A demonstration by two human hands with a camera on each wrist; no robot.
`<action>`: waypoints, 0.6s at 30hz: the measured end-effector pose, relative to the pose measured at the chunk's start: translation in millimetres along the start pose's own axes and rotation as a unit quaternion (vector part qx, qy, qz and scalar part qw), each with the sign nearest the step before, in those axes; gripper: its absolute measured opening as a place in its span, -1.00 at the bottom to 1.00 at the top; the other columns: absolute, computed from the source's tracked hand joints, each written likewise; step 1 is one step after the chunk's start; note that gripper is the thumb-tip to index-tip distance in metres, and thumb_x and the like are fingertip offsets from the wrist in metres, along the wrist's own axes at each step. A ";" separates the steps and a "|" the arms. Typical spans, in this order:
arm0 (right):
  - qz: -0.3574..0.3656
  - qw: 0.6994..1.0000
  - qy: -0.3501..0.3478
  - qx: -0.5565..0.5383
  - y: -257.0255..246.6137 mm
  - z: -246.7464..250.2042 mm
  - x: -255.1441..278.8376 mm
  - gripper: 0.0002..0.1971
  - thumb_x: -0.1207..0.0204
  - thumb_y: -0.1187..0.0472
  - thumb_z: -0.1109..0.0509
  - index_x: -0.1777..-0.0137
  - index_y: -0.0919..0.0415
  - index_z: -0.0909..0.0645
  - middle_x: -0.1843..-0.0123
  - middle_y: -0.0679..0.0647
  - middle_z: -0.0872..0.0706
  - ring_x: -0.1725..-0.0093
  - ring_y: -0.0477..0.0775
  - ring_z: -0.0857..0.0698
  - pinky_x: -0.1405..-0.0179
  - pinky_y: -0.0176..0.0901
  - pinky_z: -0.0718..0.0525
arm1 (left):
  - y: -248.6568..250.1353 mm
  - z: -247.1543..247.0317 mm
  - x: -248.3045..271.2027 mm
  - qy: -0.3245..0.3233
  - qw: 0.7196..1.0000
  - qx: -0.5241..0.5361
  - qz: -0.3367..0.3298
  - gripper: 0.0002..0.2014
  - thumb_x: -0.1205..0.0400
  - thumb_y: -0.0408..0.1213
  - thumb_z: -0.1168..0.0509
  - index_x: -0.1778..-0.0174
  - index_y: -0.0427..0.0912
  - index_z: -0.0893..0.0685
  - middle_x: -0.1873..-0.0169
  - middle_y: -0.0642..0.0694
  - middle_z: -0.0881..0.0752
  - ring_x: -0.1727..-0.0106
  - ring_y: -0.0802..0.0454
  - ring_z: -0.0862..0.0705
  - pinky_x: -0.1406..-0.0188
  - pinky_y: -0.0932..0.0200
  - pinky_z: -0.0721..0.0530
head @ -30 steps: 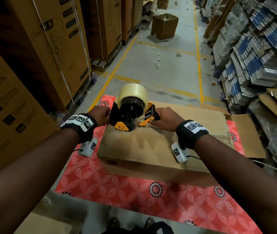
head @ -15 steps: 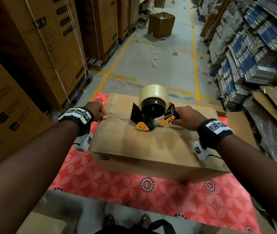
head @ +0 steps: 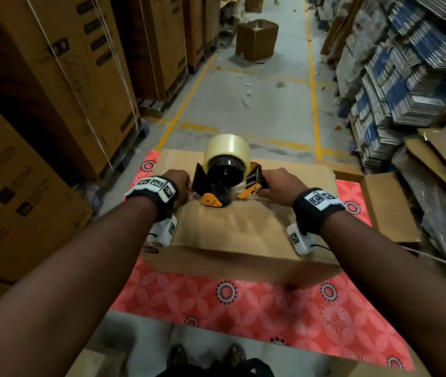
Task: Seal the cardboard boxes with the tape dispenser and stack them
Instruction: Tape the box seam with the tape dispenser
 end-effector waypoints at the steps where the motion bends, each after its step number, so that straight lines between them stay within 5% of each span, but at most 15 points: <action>1: 0.003 1.000 0.000 0.002 0.5 -0.3 0.6 -0.86 -0.50 0.14 -0.47 -0.01 0.08 -0.62 0.15 0.05 -0.67 0.14 0.17 -0.65 0.23 -0.08 -0.57 | -0.7 -1.6 -0.9 0.003 1.000 -0.001 0.008 -0.81 -0.53 -0.13 -0.49 0.19 -0.05 -0.59 0.00 -0.16 -0.73 -0.05 -0.16 -0.66 0.12 0.19 -0.46; 5: 0.013 1.000 -0.004 0.004 3.8 0.6 5.9 -0.83 -0.49 0.08 -0.47 -0.01 0.08 -0.62 0.09 0.08 -0.71 0.12 0.19 -0.66 0.21 -0.06 -0.58 | -5.1 -4.1 2.3 0.009 0.999 0.025 0.038 -0.79 -0.54 -0.17 -0.49 0.20 -0.03 -0.55 -0.10 -0.16 -0.72 -0.18 -0.16 -0.65 0.05 0.19 -0.48; 10: -0.013 1.000 -0.003 0.012 41.4 13.4 25.9 -0.83 -0.47 0.09 -0.49 -0.02 0.07 -0.65 0.09 0.07 -0.74 0.10 0.18 -0.69 0.15 -0.02 -0.66 | -4.7 -7.8 0.7 0.012 0.997 0.060 0.049 -0.75 -0.57 -0.25 -0.48 -0.15 -0.15 -0.73 -0.22 -0.10 -0.73 -0.28 -0.08 -0.65 -0.17 0.21 -0.52; 18: -0.037 0.999 0.009 -0.006 80.7 25.7 46.0 -0.84 -0.47 0.22 -0.54 -0.02 0.09 -0.68 0.13 0.06 -0.74 0.12 0.16 -0.70 0.19 -0.07 -0.64 | 6.5 -6.8 3.1 0.008 0.999 0.029 0.042 -0.74 -0.57 -0.29 -0.46 -0.18 -0.16 -0.75 -0.23 -0.10 -0.74 -0.28 -0.10 -0.65 -0.28 0.11 -0.57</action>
Point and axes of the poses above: each hand's wrist, its own x-axis away from the middle knuckle, its own z-axis out of the back of the hand, y = z × x, the point moved 8 cm from there along -x, towards the middle knuckle
